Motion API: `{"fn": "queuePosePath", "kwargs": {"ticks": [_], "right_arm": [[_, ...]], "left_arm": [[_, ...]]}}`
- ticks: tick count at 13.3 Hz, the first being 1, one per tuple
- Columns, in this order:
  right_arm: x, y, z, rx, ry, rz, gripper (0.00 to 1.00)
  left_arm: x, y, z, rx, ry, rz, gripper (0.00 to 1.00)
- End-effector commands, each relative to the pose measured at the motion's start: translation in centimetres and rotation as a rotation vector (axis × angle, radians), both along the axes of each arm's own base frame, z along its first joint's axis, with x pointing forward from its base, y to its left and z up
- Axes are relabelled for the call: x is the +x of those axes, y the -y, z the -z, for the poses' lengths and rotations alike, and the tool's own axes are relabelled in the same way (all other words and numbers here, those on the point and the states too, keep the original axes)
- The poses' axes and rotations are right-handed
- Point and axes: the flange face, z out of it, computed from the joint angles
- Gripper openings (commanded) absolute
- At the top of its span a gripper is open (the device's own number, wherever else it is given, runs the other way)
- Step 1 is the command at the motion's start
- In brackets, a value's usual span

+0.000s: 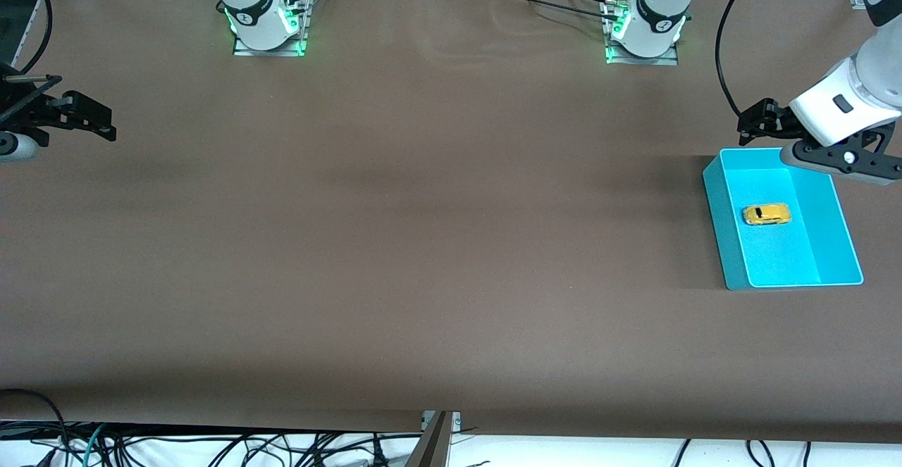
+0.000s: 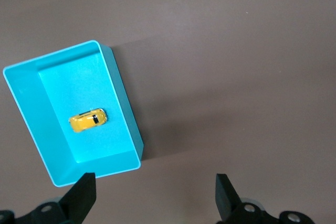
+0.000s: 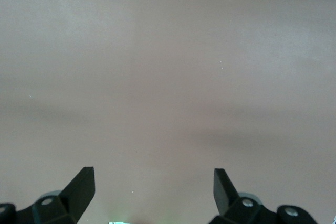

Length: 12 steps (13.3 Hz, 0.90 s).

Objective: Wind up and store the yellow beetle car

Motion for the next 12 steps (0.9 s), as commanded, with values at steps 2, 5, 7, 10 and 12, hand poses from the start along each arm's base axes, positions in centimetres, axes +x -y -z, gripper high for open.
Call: {"fn": "queuePosePath", "kwargs": {"ticks": [2, 5, 7, 10, 12], "right_arm": [[-0.27, 0.15, -0.16, -0.004, 0.007, 0.003, 1.00], [-0.27, 0.15, -0.16, -0.004, 0.007, 0.003, 1.00], [-0.27, 0.15, -0.16, -0.004, 0.007, 0.003, 1.00], [-0.27, 0.15, -0.16, -0.004, 0.007, 0.003, 1.00], [-0.27, 0.15, -0.16, -0.004, 0.007, 0.003, 1.00]], "left_arm": [[-3.35, -1.21, -0.94, -0.073, 0.048, -0.132, 1.00], [-3.16, -1.30, -0.64, -0.072, 0.045, -0.139, 1.00], [-3.13, -0.74, -0.76, -0.056, 0.048, -0.123, 1.00], [-3.05, -0.80, -0.60, -0.058, 0.045, -0.125, 1.00], [-3.05, -0.72, -0.60, -0.058, 0.045, -0.123, 1.00]]}}
